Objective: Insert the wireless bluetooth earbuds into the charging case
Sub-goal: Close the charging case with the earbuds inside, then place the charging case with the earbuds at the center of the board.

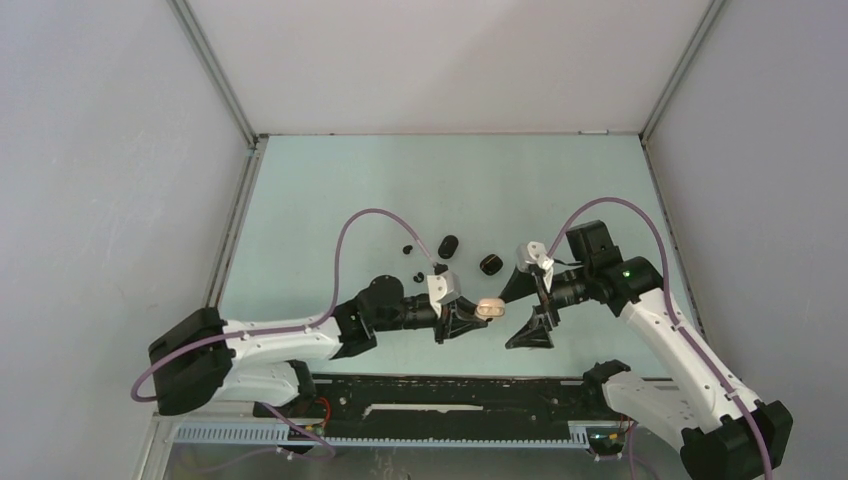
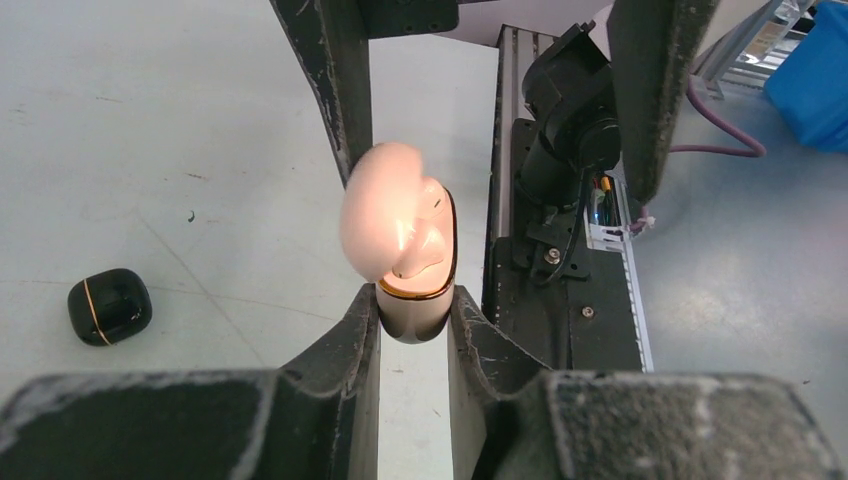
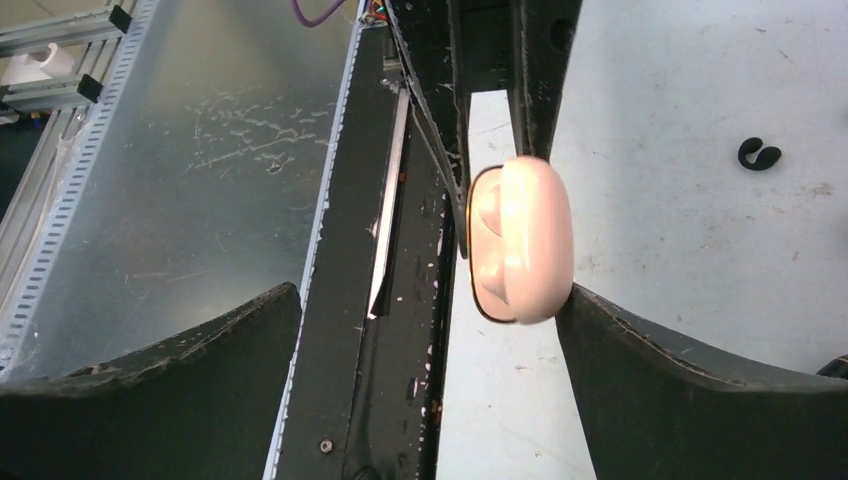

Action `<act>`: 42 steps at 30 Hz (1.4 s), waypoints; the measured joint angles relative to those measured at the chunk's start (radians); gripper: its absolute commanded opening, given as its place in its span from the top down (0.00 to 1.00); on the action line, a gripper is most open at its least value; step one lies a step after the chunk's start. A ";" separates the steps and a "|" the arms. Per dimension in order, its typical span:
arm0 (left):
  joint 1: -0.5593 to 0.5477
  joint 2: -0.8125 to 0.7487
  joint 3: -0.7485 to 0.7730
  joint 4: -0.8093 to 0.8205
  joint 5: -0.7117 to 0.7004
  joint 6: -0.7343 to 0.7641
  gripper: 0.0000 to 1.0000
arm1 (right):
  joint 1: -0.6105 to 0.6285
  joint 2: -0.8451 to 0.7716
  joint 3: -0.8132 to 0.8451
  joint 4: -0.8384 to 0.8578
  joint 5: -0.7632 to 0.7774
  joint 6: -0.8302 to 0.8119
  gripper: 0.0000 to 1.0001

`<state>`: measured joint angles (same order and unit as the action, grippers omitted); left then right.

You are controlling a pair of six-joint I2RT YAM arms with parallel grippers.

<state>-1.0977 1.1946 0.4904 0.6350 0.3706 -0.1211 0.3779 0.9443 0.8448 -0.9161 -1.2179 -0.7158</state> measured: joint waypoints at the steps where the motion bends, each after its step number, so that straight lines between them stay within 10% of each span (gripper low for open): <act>1: 0.000 0.013 0.006 0.006 0.000 -0.004 1.00 | 0.001 0.000 0.000 -0.002 0.000 -0.002 0.00; 21: 0.061 0.301 0.209 -0.077 -0.120 -0.209 0.98 | -0.144 -0.131 -0.077 0.257 0.203 0.253 0.02; 33: 0.151 0.703 0.408 -0.239 -0.074 -0.617 0.75 | -0.206 -0.122 -0.098 0.380 0.439 0.388 0.01; 42: 0.152 0.705 0.521 -0.486 -0.142 -0.608 0.49 | -0.206 -0.089 -0.098 0.380 0.456 0.393 0.01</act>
<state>-0.9459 1.8996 1.0119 0.1490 0.2287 -0.7288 0.1722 0.8558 0.7467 -0.5358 -0.7620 -0.3229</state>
